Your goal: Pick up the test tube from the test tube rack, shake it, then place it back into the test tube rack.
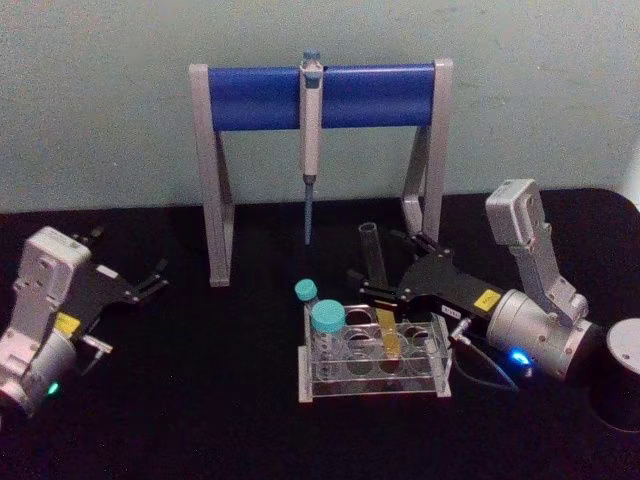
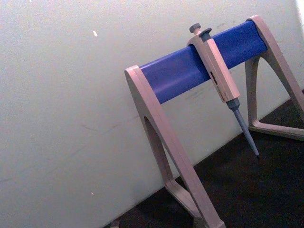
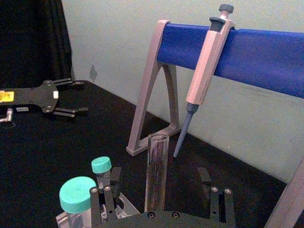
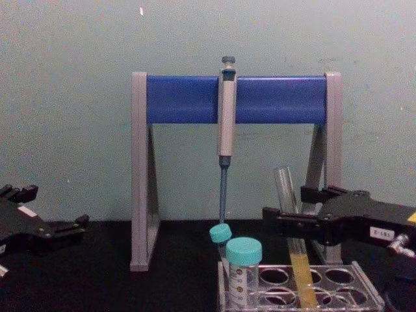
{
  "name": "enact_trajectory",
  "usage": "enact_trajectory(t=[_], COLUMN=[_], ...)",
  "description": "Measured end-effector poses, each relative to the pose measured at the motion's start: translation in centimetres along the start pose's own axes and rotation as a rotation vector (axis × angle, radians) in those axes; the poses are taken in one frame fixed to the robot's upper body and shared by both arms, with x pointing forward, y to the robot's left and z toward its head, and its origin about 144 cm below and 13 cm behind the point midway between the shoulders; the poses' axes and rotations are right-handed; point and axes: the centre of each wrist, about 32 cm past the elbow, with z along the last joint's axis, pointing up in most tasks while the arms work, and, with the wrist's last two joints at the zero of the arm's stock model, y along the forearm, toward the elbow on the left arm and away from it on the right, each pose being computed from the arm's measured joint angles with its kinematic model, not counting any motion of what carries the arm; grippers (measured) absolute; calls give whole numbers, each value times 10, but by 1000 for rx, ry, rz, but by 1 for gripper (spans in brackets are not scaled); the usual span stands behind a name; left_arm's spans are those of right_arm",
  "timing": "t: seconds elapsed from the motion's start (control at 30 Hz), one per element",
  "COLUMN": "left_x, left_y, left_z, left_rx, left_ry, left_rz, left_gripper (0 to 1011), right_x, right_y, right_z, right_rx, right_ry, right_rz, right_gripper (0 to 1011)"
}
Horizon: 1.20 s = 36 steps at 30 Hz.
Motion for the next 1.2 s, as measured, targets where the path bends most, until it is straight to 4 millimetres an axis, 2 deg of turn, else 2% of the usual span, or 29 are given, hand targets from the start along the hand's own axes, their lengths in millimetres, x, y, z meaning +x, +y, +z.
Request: enact_trajectory(t=[0.17, 0.3, 0.93, 1.0, 1.03, 1.1, 1.2], left_x=[0, 0, 0, 0, 0, 0, 0], left_y=[0, 0, 0, 0, 0, 0, 0], left_z=[0, 0, 0, 0, 0, 0, 0], left_rx=[0, 0, 0, 0, 0, 0, 0], left_ry=[0, 0, 0, 0, 0, 0, 0], left_rz=[0, 0, 0, 0, 0, 0, 0], left_gripper=[1001, 1001, 1001, 1002, 1001, 1001, 1001], right_x=[0, 0, 0, 0, 0, -1, -1], right_y=[0, 0, 0, 0, 0, 0, 0], right_z=[0, 0, 0, 0, 0, 0, 0], right_rx=[0, 0, 2, 2, 2, 2, 2], right_ry=[-1, -1, -3, -3, -3, -3, -3], right_rz=[0, 0, -1, -1, -1, -1, -1], right_gripper=[1000, 952, 396, 294, 294, 233, 229])
